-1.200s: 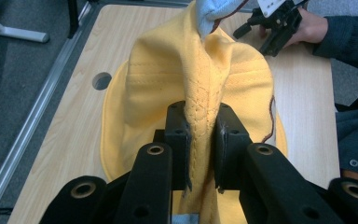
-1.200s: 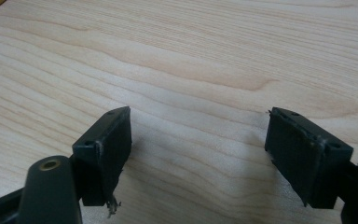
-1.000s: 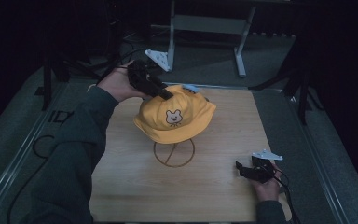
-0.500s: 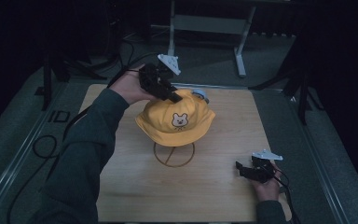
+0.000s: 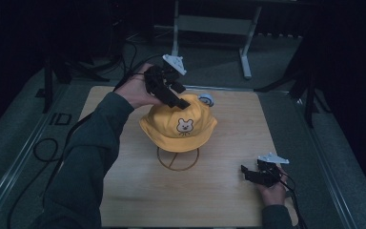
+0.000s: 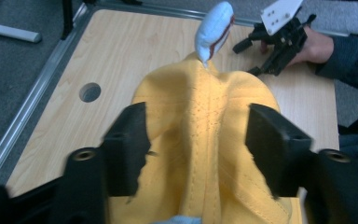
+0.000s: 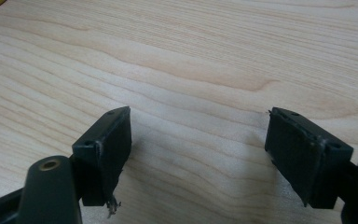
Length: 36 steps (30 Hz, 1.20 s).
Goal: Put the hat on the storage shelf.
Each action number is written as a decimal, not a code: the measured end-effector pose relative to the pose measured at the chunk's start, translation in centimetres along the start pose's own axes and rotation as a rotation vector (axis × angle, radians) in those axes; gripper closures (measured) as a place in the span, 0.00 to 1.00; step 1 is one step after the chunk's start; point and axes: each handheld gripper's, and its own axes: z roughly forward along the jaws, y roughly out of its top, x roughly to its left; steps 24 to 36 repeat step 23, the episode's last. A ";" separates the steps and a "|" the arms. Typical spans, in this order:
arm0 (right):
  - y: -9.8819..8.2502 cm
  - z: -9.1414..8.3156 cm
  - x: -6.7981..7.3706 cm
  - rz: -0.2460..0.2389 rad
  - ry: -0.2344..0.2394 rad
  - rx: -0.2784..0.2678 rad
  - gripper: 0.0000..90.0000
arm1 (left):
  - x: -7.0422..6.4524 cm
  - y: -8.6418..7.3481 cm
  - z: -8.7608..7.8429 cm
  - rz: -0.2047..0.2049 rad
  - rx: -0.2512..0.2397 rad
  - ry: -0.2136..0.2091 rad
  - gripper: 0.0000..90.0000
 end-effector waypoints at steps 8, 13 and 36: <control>0.0 0.0 0.0 0.000 0.000 0.000 0.25 | 0.5 -0.7 -1.7 -0.033 -0.050 0.069 0.27; 0.0 0.0 0.0 0.000 0.000 -0.001 0.25 | 0.7 -1.4 -2.7 -0.052 -0.085 0.109 0.34; 0.0 0.0 0.0 0.001 0.001 -0.001 0.25 | 1.0 -3.8 -5.1 -0.086 -0.147 0.173 0.42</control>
